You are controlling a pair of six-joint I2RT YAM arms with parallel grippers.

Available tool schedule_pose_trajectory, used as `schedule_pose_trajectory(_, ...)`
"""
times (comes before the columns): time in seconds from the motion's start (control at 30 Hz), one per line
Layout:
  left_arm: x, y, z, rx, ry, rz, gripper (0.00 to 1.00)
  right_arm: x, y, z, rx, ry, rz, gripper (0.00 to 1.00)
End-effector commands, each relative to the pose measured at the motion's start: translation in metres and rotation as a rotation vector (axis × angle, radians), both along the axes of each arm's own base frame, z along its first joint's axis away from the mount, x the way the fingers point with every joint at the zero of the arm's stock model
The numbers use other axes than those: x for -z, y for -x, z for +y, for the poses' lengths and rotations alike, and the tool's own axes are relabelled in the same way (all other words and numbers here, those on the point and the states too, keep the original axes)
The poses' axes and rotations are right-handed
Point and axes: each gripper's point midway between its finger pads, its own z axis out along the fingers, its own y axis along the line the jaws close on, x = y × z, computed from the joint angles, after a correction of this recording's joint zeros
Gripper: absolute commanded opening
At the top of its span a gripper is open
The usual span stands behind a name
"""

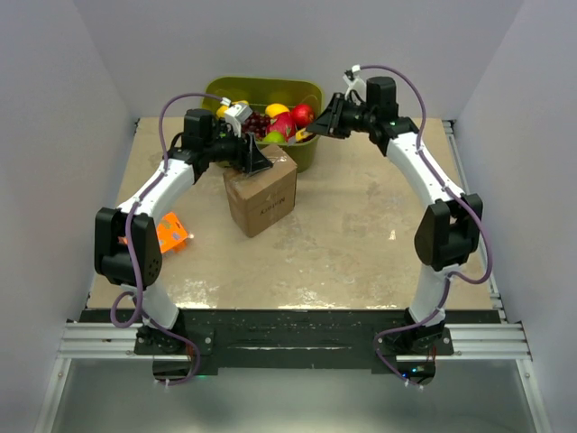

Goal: Unpack the express box

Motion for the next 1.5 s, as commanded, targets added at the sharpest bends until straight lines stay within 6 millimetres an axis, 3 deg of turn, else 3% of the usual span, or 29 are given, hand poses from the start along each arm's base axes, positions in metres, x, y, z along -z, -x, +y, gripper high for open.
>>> schedule_pose_trajectory(0.0, 0.039, 0.007, 0.004, -0.012, -0.090, 0.073, 0.00, -0.039, -0.011, 0.008, -0.017, -0.081, -0.100, 0.00)
schedule_pose_trajectory(0.73, 0.040, 0.006, 0.003, -0.010, -0.092, 0.074, 0.00, -0.029, -0.008, 0.031, -0.053, -0.099, -0.073, 0.00)
schedule_pose_trajectory(1.07, 0.040, 0.005, 0.003, -0.010, -0.089, 0.075, 0.00, -0.025, -0.006, 0.029, -0.053, -0.079, -0.072, 0.00)
schedule_pose_trajectory(1.47, 0.042, -0.003, 0.007, -0.046, -0.111, 0.066, 0.00, -0.023, 0.016, 0.024, -0.094, -0.050, -0.048, 0.00)
